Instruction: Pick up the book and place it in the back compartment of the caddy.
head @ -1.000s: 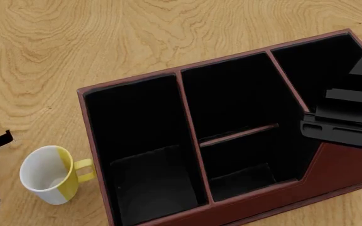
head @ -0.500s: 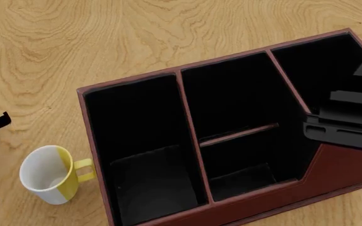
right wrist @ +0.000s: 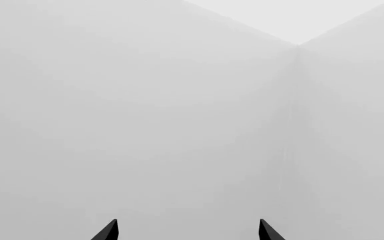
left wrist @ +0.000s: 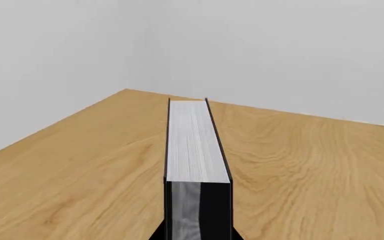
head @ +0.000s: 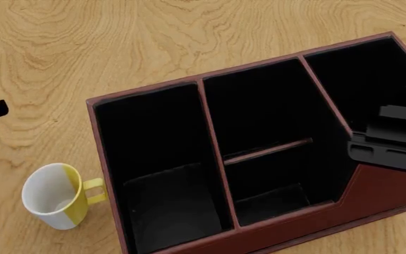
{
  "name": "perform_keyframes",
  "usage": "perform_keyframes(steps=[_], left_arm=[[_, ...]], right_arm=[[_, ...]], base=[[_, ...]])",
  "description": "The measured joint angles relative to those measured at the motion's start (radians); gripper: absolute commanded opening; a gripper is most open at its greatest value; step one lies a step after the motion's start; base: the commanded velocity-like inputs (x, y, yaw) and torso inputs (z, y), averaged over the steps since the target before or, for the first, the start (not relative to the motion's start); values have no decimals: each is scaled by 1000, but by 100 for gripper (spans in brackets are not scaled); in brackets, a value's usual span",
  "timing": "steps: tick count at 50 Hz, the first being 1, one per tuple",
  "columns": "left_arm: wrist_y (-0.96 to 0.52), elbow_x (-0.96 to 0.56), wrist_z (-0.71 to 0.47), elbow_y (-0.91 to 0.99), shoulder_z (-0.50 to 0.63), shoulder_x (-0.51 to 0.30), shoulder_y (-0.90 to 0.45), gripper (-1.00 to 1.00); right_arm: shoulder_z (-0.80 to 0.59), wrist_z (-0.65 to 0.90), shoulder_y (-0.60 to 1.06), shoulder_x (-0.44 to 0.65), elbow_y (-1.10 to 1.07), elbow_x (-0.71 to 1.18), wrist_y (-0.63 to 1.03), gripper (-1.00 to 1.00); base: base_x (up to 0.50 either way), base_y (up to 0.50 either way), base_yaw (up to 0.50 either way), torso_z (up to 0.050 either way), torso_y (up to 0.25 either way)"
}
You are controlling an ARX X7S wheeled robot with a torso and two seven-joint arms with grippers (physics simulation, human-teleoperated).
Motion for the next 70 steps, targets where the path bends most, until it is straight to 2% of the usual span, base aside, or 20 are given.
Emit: perform_keyframes(steps=[16, 39, 70], left_arm=[[-15, -91, 172, 137, 22, -64, -3, -100], [-181, -251, 310, 299, 35, -126, -103, -100], [-313, -409, 502, 365, 105, -134, -290, -100]], right_arm=[[9, 10, -12, 15, -6, 7, -13, 100], [23, 17, -38, 32, -7, 9, -40, 100], [19, 28, -41, 49, -10, 13, -55, 100]], base=[[0, 0, 0, 0, 2], [0, 0, 0, 0, 2], [0, 0, 0, 0, 2]])
